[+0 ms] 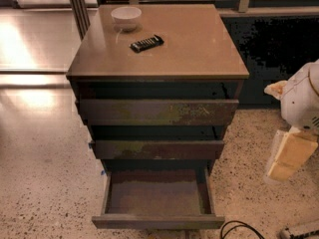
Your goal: Close bottom drawer
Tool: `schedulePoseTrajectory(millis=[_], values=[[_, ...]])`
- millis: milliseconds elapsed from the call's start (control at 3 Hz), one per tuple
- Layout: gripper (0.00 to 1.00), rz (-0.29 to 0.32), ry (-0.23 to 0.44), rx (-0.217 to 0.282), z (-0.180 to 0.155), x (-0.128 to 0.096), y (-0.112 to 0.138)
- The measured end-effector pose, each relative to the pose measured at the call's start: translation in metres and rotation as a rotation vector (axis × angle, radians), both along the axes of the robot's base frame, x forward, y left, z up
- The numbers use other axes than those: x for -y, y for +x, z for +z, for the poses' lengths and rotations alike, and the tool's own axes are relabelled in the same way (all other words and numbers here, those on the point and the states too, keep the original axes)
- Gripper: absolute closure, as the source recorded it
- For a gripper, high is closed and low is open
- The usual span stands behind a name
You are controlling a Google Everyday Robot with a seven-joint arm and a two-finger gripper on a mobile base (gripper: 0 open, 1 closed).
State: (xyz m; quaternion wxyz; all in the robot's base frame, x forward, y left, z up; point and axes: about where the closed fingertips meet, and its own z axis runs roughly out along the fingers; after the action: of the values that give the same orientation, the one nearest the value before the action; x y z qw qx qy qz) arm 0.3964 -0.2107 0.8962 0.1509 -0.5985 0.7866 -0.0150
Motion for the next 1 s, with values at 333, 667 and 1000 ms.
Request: schedulePoseTrajectory(millis=[333,667,1000], values=[[0.00,-0.005,0.078,-0.041,-0.082,-0.012,-0.038],[0.00,-0.021,0.131,-0.117,-0.161,-0.011,-0.074],[0.00,-0.015,0.133,-0.108,-0.164,-0.014,-0.073]])
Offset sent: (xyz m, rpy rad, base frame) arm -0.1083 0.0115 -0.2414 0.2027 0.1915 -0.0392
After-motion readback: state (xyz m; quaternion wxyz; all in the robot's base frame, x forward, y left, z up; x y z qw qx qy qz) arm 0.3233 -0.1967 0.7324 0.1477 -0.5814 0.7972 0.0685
